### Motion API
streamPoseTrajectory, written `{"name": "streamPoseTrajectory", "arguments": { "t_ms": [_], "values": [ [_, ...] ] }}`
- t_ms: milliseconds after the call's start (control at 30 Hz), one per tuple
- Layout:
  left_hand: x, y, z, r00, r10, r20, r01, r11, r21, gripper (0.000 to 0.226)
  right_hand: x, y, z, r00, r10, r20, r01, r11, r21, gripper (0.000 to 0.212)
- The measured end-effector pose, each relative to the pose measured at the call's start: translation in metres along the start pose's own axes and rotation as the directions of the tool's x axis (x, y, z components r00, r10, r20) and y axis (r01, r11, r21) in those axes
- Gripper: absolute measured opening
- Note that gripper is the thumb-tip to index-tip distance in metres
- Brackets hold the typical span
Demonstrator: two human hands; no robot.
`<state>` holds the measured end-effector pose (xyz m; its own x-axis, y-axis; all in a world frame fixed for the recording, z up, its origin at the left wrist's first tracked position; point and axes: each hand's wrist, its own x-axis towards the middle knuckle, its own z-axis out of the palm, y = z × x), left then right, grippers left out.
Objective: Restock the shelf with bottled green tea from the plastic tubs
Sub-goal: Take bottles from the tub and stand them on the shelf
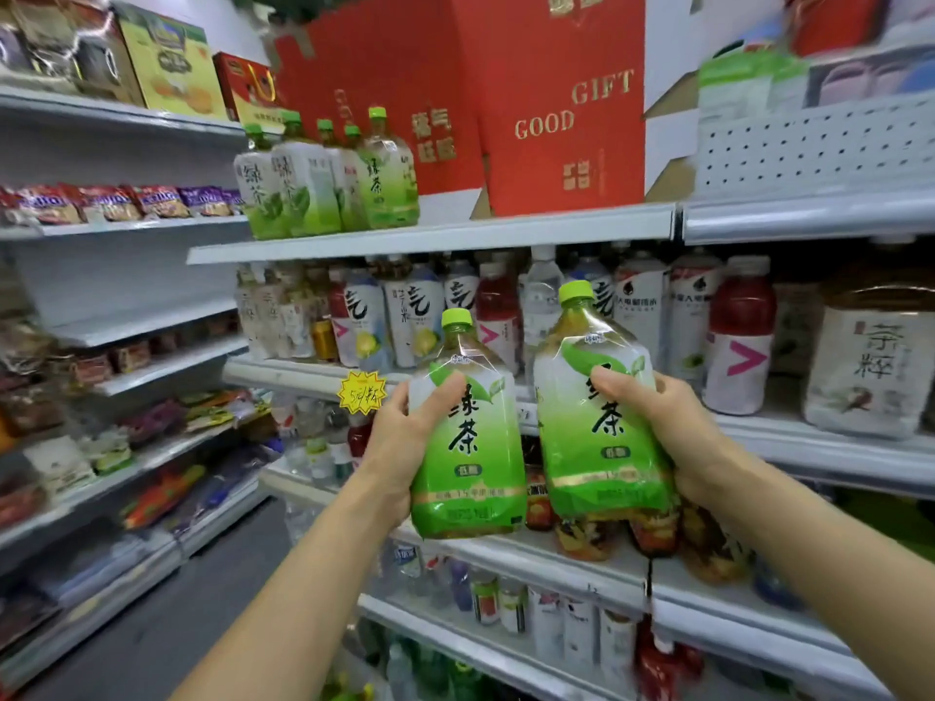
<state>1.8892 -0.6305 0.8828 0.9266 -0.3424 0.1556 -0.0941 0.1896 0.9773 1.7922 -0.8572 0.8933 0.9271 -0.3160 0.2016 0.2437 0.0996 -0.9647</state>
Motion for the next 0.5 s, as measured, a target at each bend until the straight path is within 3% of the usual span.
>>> {"name": "streamPoseTrajectory", "arguments": {
  "t_ms": [333, 500],
  "values": [
    [0.098, 0.042, -0.088, 0.992, 0.078, 0.099, -0.069, 0.994, -0.090, 0.070, 0.075, -0.032, 0.102, 0.981, -0.191, -0.041, 0.185, 0.976, -0.111, 0.050],
    [0.157, 0.078, -0.149, 0.981, 0.099, 0.165, -0.084, 0.992, -0.094, 0.067, 0.132, -0.043, 0.171, 0.955, -0.258, -0.147, 0.241, 0.963, -0.122, 0.070]
  ]
}}
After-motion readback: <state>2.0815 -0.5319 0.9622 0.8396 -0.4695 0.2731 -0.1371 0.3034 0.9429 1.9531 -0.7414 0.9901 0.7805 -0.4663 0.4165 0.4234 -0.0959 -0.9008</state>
